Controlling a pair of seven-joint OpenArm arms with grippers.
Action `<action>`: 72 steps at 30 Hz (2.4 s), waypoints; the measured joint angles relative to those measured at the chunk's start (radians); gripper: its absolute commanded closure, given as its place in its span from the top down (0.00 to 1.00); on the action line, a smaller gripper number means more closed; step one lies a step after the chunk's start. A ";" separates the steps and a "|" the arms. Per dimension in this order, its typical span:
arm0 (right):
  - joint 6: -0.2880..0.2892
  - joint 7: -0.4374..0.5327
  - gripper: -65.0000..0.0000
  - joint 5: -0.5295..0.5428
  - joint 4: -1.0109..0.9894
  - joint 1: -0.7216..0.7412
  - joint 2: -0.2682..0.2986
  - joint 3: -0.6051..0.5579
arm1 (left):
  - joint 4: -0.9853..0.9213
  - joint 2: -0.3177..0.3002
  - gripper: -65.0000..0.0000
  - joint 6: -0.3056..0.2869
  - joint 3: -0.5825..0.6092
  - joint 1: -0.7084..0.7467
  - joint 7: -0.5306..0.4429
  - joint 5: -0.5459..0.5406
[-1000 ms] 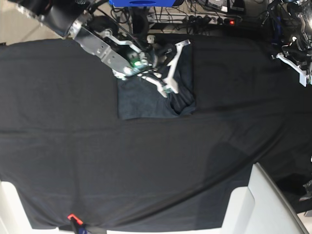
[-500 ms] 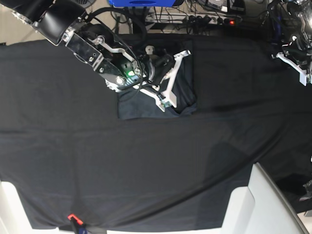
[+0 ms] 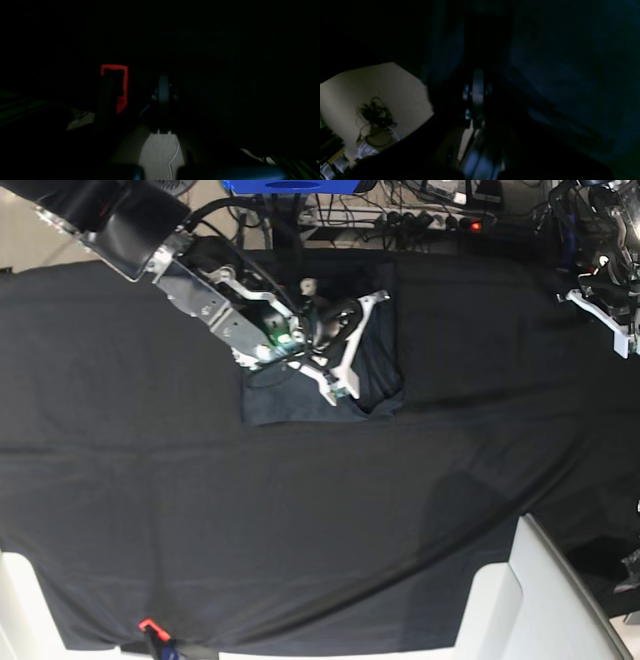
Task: Fold the T-shirt properly
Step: 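Slide the right gripper across the shirt's collar edge, tucking fabric, then sweep the right gripper over the shirt's middle to flatten it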
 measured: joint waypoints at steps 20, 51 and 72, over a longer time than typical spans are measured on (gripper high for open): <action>0.004 0.003 0.00 0.003 -0.037 0.123 -0.082 -0.393 | 0.001 0.000 0.00 0.000 0.000 0.000 0.000 0.000; 0.004 0.138 0.00 -0.002 -0.205 0.240 -0.105 -0.170 | 0.001 -0.001 0.00 0.000 0.000 0.000 0.000 0.000; 0.005 0.359 0.00 0.014 -0.504 0.319 -0.160 -0.217 | 0.001 0.000 0.00 0.000 0.000 0.000 0.000 0.001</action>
